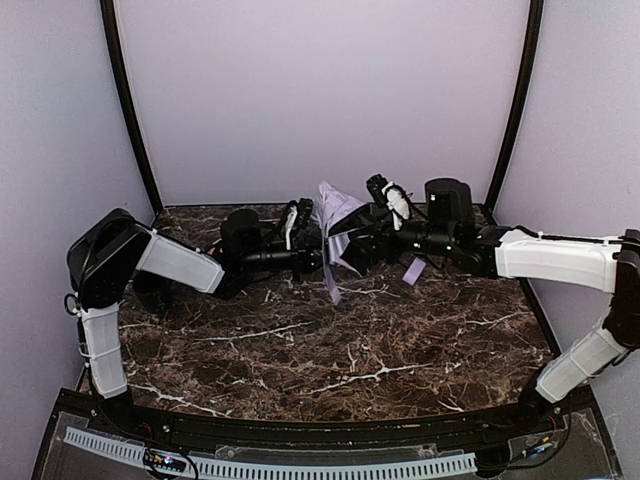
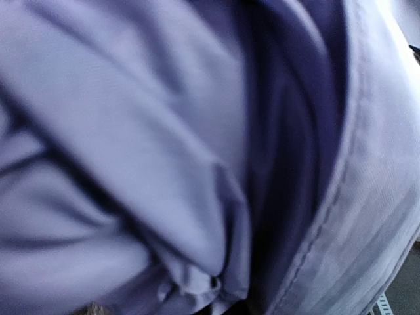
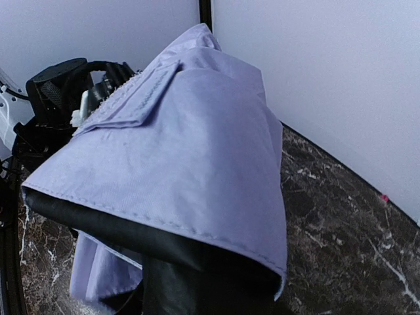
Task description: Put away the umbrella
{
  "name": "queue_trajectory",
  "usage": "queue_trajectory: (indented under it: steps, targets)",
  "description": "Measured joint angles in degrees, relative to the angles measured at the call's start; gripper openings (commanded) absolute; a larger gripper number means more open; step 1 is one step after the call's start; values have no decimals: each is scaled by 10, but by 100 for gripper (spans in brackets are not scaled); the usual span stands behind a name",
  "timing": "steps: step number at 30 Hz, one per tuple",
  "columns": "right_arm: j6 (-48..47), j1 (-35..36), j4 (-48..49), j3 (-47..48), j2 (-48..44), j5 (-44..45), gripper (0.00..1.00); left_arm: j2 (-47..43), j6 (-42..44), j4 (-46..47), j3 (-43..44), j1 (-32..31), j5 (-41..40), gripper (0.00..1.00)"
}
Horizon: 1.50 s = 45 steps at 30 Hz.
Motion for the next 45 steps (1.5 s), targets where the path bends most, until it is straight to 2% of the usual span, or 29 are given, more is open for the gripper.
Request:
queue_trajectory:
  steps: [4,10,13,17,22,25,26,28,29,31,35,40,42,45]
  targets:
    - [47,-2,16,-31,54,28,0,54,-44,-33,-7,10,3,0]
    - [116,-3,44,-21,194,67,0,150,-150,9,5,6,10,0]
    - [137,-3,29,-4,239,93,8,189,-182,12,16,6,4,0]
    - [145,-5,8,20,259,97,25,200,-205,8,23,7,-6,0]
    - [155,-15,-51,71,276,77,35,208,-211,-29,52,13,-13,0]
    - [169,-32,-74,88,286,40,37,209,-209,-64,71,13,-15,0]
    - [171,-37,-76,89,286,30,35,209,-209,-70,73,13,-15,0]
    - [176,-43,-76,89,286,11,15,210,-207,-93,85,13,-18,0]
    - [179,-45,-76,89,286,4,9,212,-205,-104,93,13,-19,0]
    - [179,-49,-75,89,286,2,1,218,-203,-125,111,14,-15,0]
    - [179,-58,-65,87,285,0,0,226,-204,-132,129,14,-3,0]
    - [151,-53,-37,47,247,-15,0,218,-193,-67,87,14,17,0]
    - [119,-50,-21,19,212,-26,0,208,-183,-41,64,13,25,4]
    - [59,-50,5,-23,145,-49,0,173,-167,10,21,13,40,15]
